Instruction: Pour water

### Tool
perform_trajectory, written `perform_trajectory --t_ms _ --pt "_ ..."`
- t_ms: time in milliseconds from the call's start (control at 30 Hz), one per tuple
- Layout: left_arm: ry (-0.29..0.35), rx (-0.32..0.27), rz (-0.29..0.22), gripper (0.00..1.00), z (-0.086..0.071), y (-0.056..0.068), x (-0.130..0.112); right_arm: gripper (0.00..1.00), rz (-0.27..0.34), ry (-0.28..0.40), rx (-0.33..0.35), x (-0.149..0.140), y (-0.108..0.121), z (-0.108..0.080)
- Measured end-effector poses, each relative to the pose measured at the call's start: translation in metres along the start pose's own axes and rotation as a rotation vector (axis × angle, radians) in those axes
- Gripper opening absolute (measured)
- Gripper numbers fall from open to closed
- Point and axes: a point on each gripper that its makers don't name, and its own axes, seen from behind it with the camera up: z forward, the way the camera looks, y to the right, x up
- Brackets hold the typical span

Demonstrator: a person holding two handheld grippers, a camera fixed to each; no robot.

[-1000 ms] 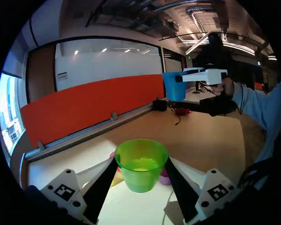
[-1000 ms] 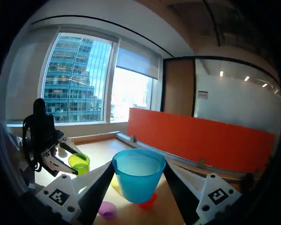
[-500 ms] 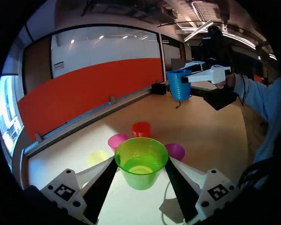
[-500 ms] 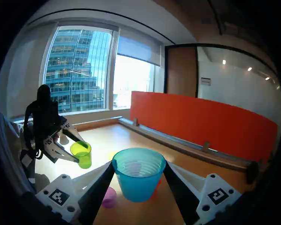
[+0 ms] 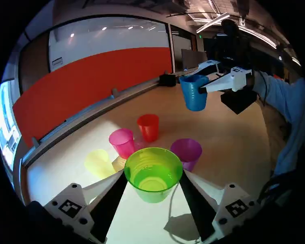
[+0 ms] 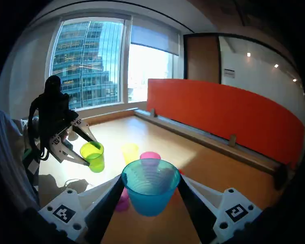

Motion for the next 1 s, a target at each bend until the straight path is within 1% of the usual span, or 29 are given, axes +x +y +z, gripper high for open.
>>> perform_trajectory --t_ms 200,367,700,1000 --pt "-0.031 -0.017 0.001 0.87 0.007 0.001 -0.012 0.93 -0.009 -0.059 0.019 -0.028 -0.006 0.006" --pt "-0.05 -0.028 -0.008 0.87 0.013 0.002 -0.021 0.93 -0.012 -0.101 0.032 -0.047 -0.009 0.011" --pt "-0.094 -0.05 -0.023 0.87 0.025 0.006 -0.042 0.93 -0.007 -0.146 0.041 -0.069 -0.011 0.017" --pt "-0.109 -0.068 -0.038 0.87 0.033 0.01 -0.052 0.93 0.002 -0.177 0.05 -0.084 -0.015 0.023"
